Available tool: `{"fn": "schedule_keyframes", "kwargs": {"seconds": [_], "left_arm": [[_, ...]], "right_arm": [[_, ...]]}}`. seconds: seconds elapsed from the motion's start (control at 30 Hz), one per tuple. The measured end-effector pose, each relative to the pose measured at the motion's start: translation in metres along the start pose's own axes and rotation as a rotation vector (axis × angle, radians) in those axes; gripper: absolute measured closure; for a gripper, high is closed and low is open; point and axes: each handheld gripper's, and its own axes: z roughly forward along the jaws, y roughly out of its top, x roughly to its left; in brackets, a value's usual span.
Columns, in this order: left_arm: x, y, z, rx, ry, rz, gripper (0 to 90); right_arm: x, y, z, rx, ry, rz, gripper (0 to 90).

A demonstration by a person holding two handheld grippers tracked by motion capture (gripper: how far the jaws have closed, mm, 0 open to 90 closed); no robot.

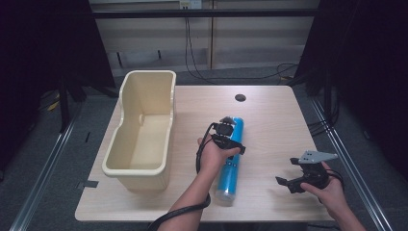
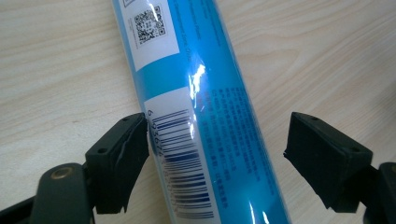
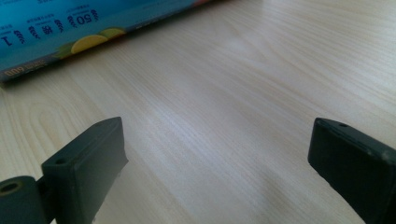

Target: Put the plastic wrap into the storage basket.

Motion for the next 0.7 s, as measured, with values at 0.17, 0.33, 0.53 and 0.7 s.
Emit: {"fn": "schedule_keyframes", "kwargs": {"seconds": [0.17,0.33,0.53,0.7], "left_arm": [[0.0,0.002,0.005,0.03,0.003,-0.051,22.2],[-0.001,0.002,0.011,0.056,0.003,-0.073,22.8],[-0.002,0.001,0.02,0.091,0.006,-0.107,24.0],[-0.001,0.0,0.024,0.108,0.007,-0.127,25.7]], "right_arm": [[0.001,0.0,0.0,0.003,-0.003,0.004,4.2],[0.0,0.0,0.0,0.001,-0.002,0.002,4.2],[0.0,0.001,-0.001,-0.004,-0.004,0.006,4.2],[0.0,0.001,0.0,-0.004,-0.006,0.004,4.2]]}}
